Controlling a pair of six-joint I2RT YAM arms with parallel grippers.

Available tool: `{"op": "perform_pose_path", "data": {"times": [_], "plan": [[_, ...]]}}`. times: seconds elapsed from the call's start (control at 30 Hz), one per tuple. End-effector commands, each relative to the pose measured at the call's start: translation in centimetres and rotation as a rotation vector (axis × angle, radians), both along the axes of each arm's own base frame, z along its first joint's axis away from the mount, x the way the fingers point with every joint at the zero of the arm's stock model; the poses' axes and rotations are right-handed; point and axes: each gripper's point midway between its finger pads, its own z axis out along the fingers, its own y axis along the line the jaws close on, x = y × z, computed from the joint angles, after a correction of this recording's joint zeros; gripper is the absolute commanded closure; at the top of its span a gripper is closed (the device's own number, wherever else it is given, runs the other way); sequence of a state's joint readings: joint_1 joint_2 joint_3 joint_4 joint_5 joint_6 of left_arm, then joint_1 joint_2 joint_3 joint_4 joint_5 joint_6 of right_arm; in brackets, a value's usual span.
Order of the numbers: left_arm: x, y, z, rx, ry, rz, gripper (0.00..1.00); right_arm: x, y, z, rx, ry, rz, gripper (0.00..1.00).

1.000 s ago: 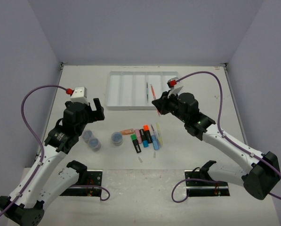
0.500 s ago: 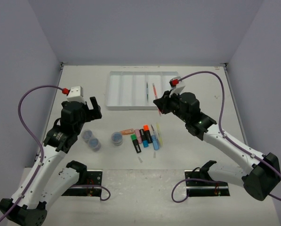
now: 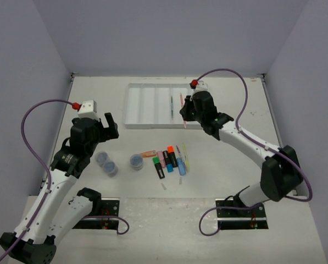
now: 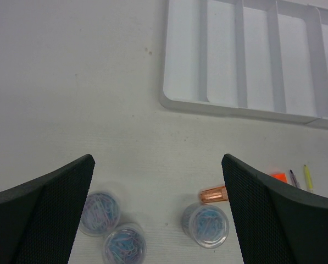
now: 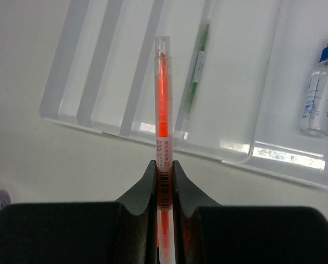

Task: Sort the stationery into containers
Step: Place the pen in the storage box.

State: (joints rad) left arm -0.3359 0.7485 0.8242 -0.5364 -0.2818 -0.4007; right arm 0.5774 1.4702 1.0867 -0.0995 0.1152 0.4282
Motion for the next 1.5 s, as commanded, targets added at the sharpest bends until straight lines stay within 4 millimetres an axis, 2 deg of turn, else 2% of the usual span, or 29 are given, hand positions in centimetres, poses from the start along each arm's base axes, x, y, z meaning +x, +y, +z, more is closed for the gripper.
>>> {"op": "perform_pose_path", "data": {"times": [0.0,0.07,0.1,0.13,0.2,0.27,0.33,0.53,0.73,0.8,0.93,1.07,1.13,1.2,1.3,1.37,1.47], "plan": [[0.7,-0.3,1.0,-0.013,-0.040,-0.010,0.00,5.2,0.5,0.0,-0.028,0.027,-0.083,1.00],[0.7,-0.3,1.0,-0.014,-0.042,-0.012,0.00,7.2,1.4,-1.3,-0.057,0.073,-0.087,1.00],[0.7,-0.3,1.0,-0.014,-0.043,-0.012,0.00,8.0,1.8,-3.3,-0.082,0.117,-0.084,1.00],[0.7,-0.3,1.0,-0.014,-0.041,-0.012,0.00,8.6,2.1,-4.5,-0.098,0.141,-0.084,1.00],[0.7,-0.3,1.0,-0.013,-0.042,-0.011,0.00,10.1,2.3,-4.4,-0.116,0.140,-0.108,1.00],[0.6,-0.2,0.9,-0.012,-0.042,-0.012,0.00,11.2,2.2,-5.8,-0.143,0.177,-0.132,0.99],[0.6,-0.2,0.9,-0.013,-0.043,-0.012,0.00,11.9,2.4,-7.0,-0.159,0.207,-0.134,0.91],[0.6,-0.4,1.0,-0.017,-0.045,-0.019,0.00,12.7,1.6,-9.7,-0.183,0.260,-0.160,0.86],[0.6,-0.5,1.0,-0.020,-0.048,-0.022,0.00,13.2,1.1,-11.0,-0.190,0.288,-0.160,0.77],[0.6,-0.5,1.0,-0.019,-0.046,-0.023,0.00,13.4,1.0,-10.7,-0.194,0.286,-0.159,0.69],[0.6,-0.5,1.1,-0.020,-0.049,-0.024,0.00,13.5,1.1,-9.3,-0.193,0.274,-0.149,0.61],[0.6,-0.5,1.1,-0.021,-0.049,-0.026,0.00,12.3,0.9,-5.8,-0.172,0.234,-0.138,0.61],[0.6,-0.5,1.1,-0.022,-0.050,-0.027,0.00,10.1,0.4,-2.5,-0.142,0.181,-0.126,0.62],[0.5,-0.5,1.3,-0.024,-0.055,-0.026,0.00,7.8,-0.4,-0.8,-0.125,0.158,-0.115,0.63],[0.4,-0.3,1.6,-0.026,-0.067,-0.018,0.00,2.9,-1.5,-0.8,-0.118,0.174,-0.094,0.64],[0.3,-0.2,1.7,-0.029,-0.072,-0.014,0.00,-0.1,-2.7,-2.4,-0.135,0.209,-0.098,0.65],[0.4,-0.4,1.6,-0.033,-0.065,-0.027,0.00,-3.5,-3.1,-5.2,-0.186,0.279,-0.071,0.67]]}}
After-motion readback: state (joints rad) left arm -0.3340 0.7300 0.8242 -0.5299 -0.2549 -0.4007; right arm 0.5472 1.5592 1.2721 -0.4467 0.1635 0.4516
